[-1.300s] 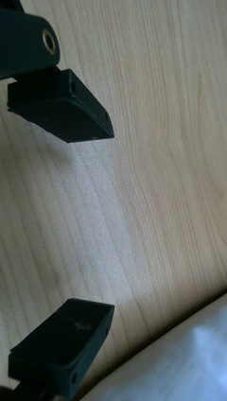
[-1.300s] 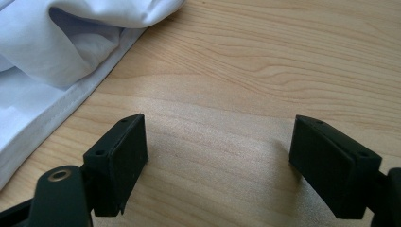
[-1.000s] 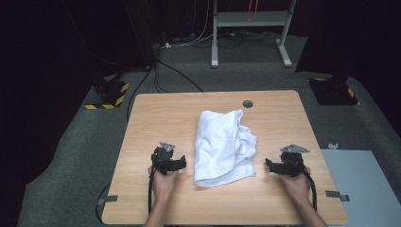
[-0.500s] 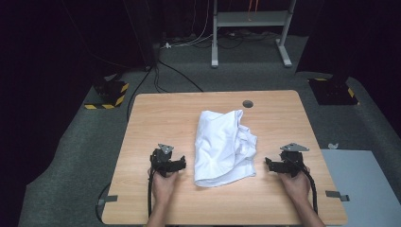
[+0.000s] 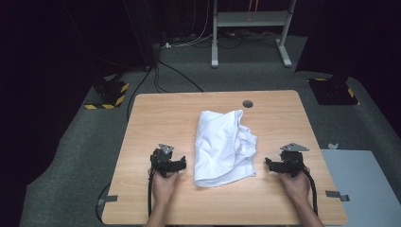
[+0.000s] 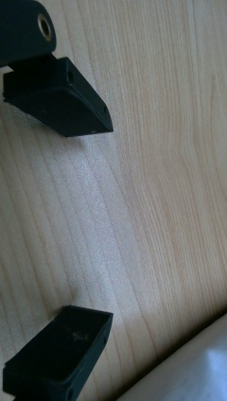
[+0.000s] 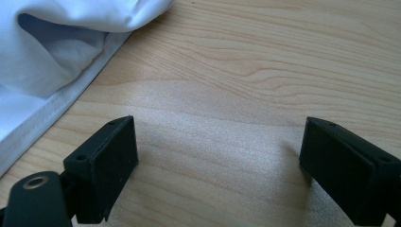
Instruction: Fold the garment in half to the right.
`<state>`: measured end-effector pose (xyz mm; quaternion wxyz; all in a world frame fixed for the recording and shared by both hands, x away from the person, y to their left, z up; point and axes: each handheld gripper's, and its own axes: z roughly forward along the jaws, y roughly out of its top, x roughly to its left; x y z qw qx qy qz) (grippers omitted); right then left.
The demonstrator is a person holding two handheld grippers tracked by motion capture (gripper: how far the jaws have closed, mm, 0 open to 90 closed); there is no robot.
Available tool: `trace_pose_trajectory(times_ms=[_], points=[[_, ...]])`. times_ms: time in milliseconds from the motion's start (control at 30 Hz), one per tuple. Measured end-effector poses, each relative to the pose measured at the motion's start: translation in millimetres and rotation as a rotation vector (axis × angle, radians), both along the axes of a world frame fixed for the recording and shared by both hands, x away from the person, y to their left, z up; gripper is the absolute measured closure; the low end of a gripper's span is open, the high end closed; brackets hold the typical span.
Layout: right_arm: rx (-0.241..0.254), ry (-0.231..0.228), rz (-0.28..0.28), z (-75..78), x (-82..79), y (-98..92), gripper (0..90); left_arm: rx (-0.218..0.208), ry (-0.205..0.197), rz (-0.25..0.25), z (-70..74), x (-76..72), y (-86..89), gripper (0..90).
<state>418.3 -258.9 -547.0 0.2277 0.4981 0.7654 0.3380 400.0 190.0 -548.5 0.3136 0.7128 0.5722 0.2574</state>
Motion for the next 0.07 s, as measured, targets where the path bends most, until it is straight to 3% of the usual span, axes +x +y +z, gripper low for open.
trace_pose_trajectory(times_ms=[67], points=[[0.000,0.000,0.000,0.0,0.0,0.0,12.1,0.000,0.000,-0.001,0.0,0.0,0.0,9.6]])
